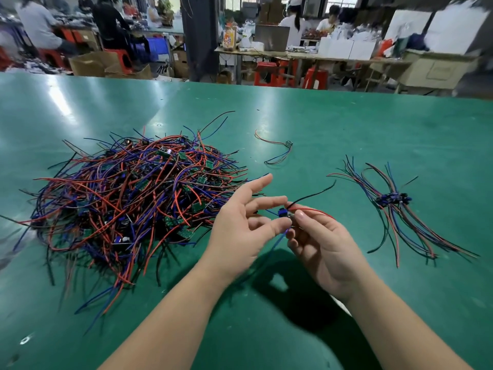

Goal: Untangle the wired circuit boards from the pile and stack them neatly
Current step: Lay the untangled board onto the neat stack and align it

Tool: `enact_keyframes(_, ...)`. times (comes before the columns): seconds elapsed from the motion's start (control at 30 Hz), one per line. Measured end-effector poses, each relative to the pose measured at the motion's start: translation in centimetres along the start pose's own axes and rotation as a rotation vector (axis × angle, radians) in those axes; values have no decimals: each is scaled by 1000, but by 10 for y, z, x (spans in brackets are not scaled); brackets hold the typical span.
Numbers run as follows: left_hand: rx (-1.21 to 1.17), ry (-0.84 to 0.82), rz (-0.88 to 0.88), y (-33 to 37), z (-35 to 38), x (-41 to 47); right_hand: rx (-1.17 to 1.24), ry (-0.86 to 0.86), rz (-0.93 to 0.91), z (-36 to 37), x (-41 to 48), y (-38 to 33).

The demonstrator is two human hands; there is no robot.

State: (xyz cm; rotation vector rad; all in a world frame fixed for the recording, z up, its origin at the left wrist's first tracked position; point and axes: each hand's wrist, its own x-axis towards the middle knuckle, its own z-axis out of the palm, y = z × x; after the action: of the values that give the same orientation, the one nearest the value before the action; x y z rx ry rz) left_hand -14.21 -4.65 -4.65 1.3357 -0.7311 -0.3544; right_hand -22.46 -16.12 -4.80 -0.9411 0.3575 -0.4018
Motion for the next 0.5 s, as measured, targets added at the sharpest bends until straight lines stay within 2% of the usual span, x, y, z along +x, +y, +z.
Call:
enact_keyframes(0.23, 38, -38, -60, -3, 0, -1, 102, 69, -56, -4, 1, -13)
enact_keyframes(0.5, -29, -15, -104, 3, 3, -2, 63, 60, -105, -6, -4, -20)
